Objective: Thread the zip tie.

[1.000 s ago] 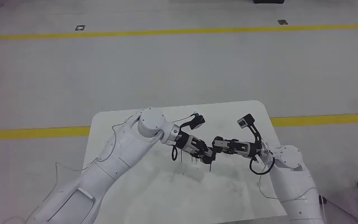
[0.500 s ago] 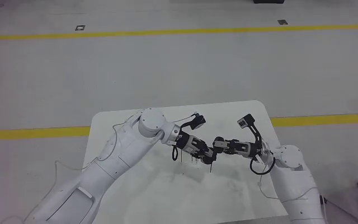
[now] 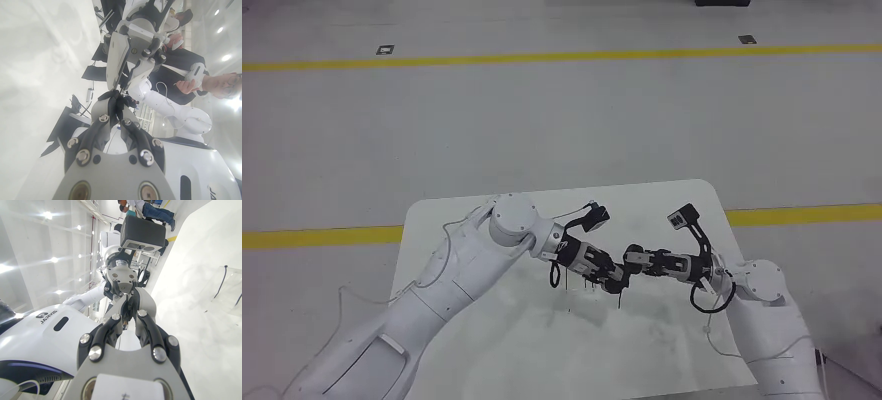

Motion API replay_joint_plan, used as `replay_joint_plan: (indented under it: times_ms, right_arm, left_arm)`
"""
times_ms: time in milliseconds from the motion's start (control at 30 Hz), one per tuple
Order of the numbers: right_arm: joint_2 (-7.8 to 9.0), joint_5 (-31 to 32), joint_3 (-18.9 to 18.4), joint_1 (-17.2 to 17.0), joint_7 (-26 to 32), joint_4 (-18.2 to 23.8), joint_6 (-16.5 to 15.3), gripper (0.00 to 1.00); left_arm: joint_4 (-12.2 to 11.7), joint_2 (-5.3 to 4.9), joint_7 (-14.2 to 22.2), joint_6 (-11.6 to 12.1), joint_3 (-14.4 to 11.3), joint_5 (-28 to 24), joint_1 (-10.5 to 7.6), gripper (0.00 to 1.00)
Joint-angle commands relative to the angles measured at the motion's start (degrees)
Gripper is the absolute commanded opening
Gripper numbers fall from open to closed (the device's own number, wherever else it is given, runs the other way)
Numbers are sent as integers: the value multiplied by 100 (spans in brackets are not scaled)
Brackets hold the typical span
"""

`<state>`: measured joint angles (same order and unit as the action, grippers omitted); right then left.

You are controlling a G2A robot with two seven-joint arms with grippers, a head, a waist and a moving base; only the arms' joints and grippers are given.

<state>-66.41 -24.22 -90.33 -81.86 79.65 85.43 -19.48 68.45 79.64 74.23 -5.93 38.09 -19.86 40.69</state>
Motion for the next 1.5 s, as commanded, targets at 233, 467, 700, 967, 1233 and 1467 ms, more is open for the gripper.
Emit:
replay_joint_plan:
  times_ms: [233, 467, 700, 967, 1233, 1467]
  right_arm:
    - [-13, 9, -54, -44, 0, 59, 0, 0]
    - [-21, 25, -73, -70, 0, 78, 0, 0]
    - [-33, 13, -106, -86, 0, 63, 0, 0]
    - [-46, 25, -113, -81, 0, 40, 0, 0]
    - [-56, 47, -105, -61, 0, -15, 0, 0]
    - [-114, 32, -322, -40, -265, -287, 0, 0]
  left_arm:
    - [107, -67, -42, -71, -22, 26, 22, 0]
    - [180, -107, -78, -90, -44, 1, 40, 0]
    - [213, -137, -106, -89, -74, -44, 43, 18]
    - [217, -157, -124, -70, -117, -108, 19, 66]
    - [182, -172, -171, -49, -150, -177, -25, 47]
    - [149, -233, -689, 116, 74, -362, 111, 91]
